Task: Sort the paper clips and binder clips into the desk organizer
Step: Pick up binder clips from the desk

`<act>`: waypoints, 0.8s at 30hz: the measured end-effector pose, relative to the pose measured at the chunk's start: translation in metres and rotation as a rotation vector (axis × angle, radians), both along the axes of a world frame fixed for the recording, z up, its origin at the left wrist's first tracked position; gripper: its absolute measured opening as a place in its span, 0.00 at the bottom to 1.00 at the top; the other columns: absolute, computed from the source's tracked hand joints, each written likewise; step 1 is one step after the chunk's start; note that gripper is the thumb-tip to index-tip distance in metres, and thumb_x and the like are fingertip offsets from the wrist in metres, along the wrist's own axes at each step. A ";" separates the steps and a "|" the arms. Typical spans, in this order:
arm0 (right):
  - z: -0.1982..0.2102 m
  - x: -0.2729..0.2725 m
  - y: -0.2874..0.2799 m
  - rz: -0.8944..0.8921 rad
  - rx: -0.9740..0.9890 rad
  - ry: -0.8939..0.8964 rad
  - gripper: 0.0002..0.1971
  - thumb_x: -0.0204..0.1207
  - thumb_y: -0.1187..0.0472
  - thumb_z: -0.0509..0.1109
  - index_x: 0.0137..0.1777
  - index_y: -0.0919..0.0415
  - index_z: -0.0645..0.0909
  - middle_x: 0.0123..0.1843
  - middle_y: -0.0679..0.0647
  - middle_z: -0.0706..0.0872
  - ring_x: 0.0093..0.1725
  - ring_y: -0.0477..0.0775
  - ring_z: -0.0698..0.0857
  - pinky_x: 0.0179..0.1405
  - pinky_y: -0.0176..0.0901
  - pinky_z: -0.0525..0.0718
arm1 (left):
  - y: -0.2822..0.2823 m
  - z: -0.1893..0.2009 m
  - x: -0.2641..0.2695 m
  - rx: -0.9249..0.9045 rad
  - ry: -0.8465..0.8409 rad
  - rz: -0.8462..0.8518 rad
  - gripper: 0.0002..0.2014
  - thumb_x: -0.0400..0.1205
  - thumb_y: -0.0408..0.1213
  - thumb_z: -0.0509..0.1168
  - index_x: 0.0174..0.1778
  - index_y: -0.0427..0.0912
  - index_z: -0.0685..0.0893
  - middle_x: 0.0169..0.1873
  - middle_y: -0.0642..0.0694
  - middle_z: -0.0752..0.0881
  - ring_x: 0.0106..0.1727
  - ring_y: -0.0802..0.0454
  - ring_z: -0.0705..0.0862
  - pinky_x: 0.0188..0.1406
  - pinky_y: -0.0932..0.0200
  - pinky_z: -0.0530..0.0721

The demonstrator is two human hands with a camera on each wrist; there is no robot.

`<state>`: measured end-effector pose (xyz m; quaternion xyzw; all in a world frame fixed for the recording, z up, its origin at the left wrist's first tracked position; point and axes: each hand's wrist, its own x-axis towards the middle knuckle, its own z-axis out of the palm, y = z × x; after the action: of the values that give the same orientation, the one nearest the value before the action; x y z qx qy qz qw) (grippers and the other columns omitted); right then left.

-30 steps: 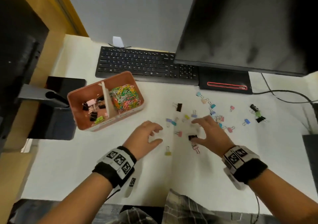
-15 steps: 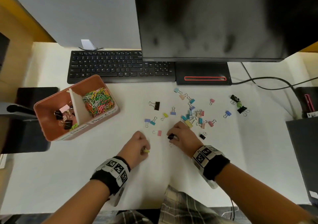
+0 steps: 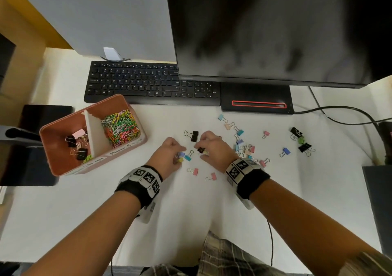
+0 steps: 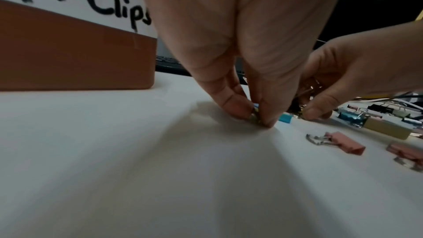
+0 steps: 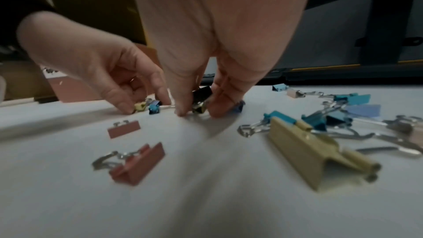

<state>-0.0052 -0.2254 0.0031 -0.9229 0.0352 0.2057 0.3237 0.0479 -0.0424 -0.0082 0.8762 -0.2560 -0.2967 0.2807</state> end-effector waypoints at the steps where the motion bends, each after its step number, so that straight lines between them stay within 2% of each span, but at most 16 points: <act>1: -0.002 0.001 0.001 0.009 -0.004 0.024 0.15 0.74 0.66 0.69 0.61 0.60 0.82 0.62 0.56 0.77 0.56 0.56 0.81 0.58 0.45 0.80 | 0.000 -0.002 0.001 0.015 -0.009 -0.005 0.18 0.73 0.25 0.68 0.58 0.41 0.83 0.50 0.48 0.74 0.36 0.54 0.79 0.49 0.70 0.78; 3: -0.003 0.003 0.002 -0.007 -0.009 0.041 0.12 0.74 0.64 0.70 0.58 0.60 0.83 0.59 0.56 0.79 0.56 0.56 0.81 0.58 0.47 0.80 | 0.001 -0.005 0.002 0.029 -0.012 0.013 0.13 0.72 0.27 0.69 0.52 0.42 0.85 0.47 0.47 0.76 0.34 0.56 0.78 0.46 0.67 0.77; 6: -0.003 0.003 0.003 -0.003 -0.028 0.042 0.09 0.73 0.63 0.71 0.53 0.62 0.83 0.56 0.57 0.80 0.53 0.57 0.81 0.56 0.47 0.82 | 0.003 -0.007 0.004 0.043 -0.004 0.034 0.10 0.71 0.29 0.71 0.47 0.43 0.83 0.45 0.49 0.76 0.33 0.62 0.76 0.39 0.74 0.73; 7: -0.003 0.003 0.003 0.005 -0.021 0.042 0.09 0.73 0.64 0.71 0.52 0.62 0.82 0.56 0.58 0.80 0.52 0.57 0.82 0.56 0.47 0.82 | 0.003 -0.006 0.004 0.039 -0.012 0.032 0.10 0.70 0.29 0.72 0.45 0.43 0.82 0.44 0.49 0.76 0.34 0.59 0.77 0.38 0.74 0.72; 10: -0.003 0.003 -0.001 -0.028 0.031 0.024 0.08 0.73 0.66 0.71 0.52 0.61 0.81 0.53 0.57 0.82 0.50 0.55 0.81 0.57 0.50 0.82 | 0.006 -0.004 0.003 0.024 0.021 0.029 0.12 0.71 0.30 0.72 0.40 0.47 0.75 0.39 0.48 0.79 0.37 0.51 0.78 0.39 0.63 0.75; 13: -0.001 0.011 -0.008 -0.106 0.064 -0.052 0.13 0.72 0.66 0.72 0.56 0.59 0.82 0.54 0.56 0.86 0.52 0.54 0.82 0.59 0.45 0.81 | 0.010 -0.002 0.003 -0.007 0.079 0.050 0.14 0.72 0.33 0.73 0.42 0.48 0.73 0.33 0.52 0.78 0.33 0.57 0.76 0.35 0.65 0.73; 17: 0.007 0.028 -0.010 -0.093 0.057 -0.081 0.21 0.73 0.62 0.73 0.67 0.54 0.78 0.58 0.54 0.84 0.56 0.52 0.82 0.60 0.44 0.79 | 0.000 0.005 0.003 -0.070 0.138 0.122 0.21 0.70 0.38 0.76 0.57 0.50 0.77 0.33 0.51 0.79 0.34 0.59 0.77 0.37 0.69 0.74; 20: 0.006 0.041 -0.003 -0.008 -0.011 -0.002 0.24 0.73 0.58 0.72 0.70 0.51 0.75 0.58 0.54 0.81 0.57 0.53 0.79 0.59 0.49 0.79 | -0.016 0.003 0.000 -0.010 0.136 0.172 0.21 0.70 0.39 0.76 0.56 0.45 0.78 0.34 0.49 0.80 0.37 0.53 0.79 0.38 0.65 0.74; 24: -0.001 0.047 0.004 0.003 -0.064 0.049 0.15 0.73 0.57 0.72 0.60 0.55 0.82 0.57 0.56 0.76 0.55 0.58 0.79 0.56 0.53 0.81 | -0.024 -0.004 -0.004 0.091 0.065 0.221 0.10 0.73 0.37 0.71 0.48 0.43 0.82 0.43 0.47 0.80 0.42 0.52 0.78 0.42 0.63 0.72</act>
<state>0.0415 -0.2218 0.0026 -0.9275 0.0485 0.2274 0.2926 0.0441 -0.0665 -0.0125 0.9008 -0.1349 -0.3034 0.2799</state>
